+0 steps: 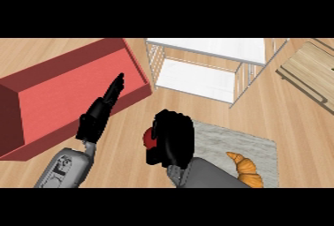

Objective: Pick the tomato from the placemat and place it in the tiered shelf

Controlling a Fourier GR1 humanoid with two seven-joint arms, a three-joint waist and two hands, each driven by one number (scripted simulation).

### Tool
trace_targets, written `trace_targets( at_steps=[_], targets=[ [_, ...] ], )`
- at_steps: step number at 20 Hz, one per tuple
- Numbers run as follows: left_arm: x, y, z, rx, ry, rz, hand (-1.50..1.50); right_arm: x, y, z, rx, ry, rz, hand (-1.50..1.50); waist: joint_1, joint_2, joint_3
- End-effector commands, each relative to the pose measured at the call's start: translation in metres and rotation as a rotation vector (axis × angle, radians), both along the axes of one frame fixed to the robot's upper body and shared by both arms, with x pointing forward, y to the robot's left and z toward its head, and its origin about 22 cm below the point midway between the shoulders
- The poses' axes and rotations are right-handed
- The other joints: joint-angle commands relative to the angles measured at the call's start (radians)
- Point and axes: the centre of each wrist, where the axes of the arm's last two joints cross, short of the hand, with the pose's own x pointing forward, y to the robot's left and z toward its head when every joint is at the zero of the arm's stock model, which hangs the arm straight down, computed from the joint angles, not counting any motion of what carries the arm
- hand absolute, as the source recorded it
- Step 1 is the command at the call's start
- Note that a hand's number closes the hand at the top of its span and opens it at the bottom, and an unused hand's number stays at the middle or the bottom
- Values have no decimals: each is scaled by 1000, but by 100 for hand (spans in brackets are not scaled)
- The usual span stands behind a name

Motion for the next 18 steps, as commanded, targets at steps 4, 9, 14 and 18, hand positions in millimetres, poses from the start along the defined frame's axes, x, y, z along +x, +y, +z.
trace_targets(
  at_steps=[4,9,14,18],
  targets=[
    [2,0,-7,11,46,24,0,-1,24,47,224,-152,-95,150,-19,-12,-2],
    [9,1,-3,6,32,33,0,9,32,88,253,-274,-118,150,-41,-19,-5],
    [6,10,-7,4,60,54,0,22,39,114,169,-367,-187,150,-58,-32,-7],
    [-8,10,-23,10,60,73,0,38,42,142,163,-484,-252,150,-60,-33,-7]
  ],
)
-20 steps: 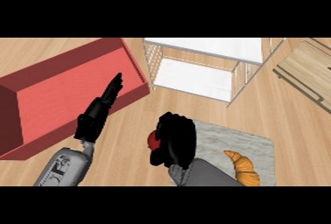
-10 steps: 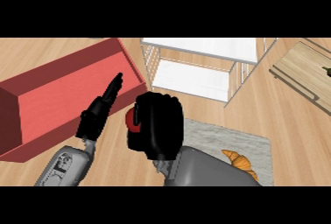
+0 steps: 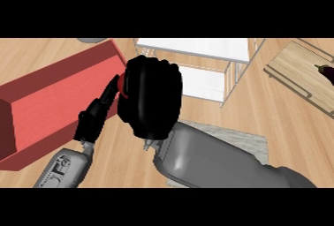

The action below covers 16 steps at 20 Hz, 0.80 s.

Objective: Pick the tomato from the placemat and place it in the tiered shelf

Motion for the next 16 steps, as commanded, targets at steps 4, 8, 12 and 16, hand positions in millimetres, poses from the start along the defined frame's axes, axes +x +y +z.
trace_targets(
  at_steps=[4,8,12,16],
  targets=[
    [-1,3,-2,-6,28,15,0,15,15,63,79,-43,-261,150,-18,-4,-2],
    [-1,3,-2,14,24,22,0,24,17,77,28,-51,-323,150,-24,-3,0],
    [-4,6,-7,6,23,23,0,33,18,107,66,-92,-375,150,-21,7,-1],
    [1,11,4,2,14,23,0,43,21,124,37,-126,-448,150,-20,8,0]
  ],
)
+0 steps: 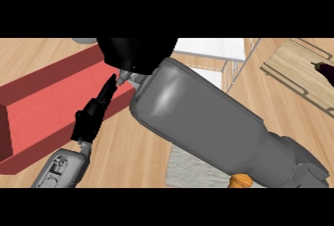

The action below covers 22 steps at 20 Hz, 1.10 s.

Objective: Pick the tomato from the placemat and place it in the tiered shelf

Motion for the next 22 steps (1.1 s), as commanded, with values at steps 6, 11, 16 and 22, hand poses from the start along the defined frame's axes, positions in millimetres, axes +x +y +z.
trace_targets(
  at_steps=[6,11,16,22],
  targets=[
    [-5,-12,-10,-8,5,4,0,-2,14,45,99,16,-246,150,-13,8,0],
    [-4,10,-4,-7,8,16,0,6,20,50,32,32,-307,150,-9,13,1],
    [-5,4,-8,3,-6,13,0,31,18,28,4,7,-330,150,-6,27,1],
    [-12,9,-3,-10,-2,11,0,43,21,22,-130,-2,-361,150,-4,24,2]
  ],
)
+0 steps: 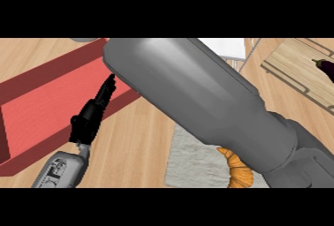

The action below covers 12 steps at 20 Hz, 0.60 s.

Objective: Pick the tomato from the placemat and place it in the tiered shelf

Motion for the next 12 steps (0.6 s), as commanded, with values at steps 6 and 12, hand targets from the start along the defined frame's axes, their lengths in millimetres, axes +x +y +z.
trace_targets(
  at_steps=[6,12],
  targets=[
    [5,7,3,4,16,15,0,29,-11,-41,100,0,-155,150,-12,7,0],
    [1,9,0,4,32,25,0,35,-41,-36,349,-159,27,150,-17,13,2]
  ],
)
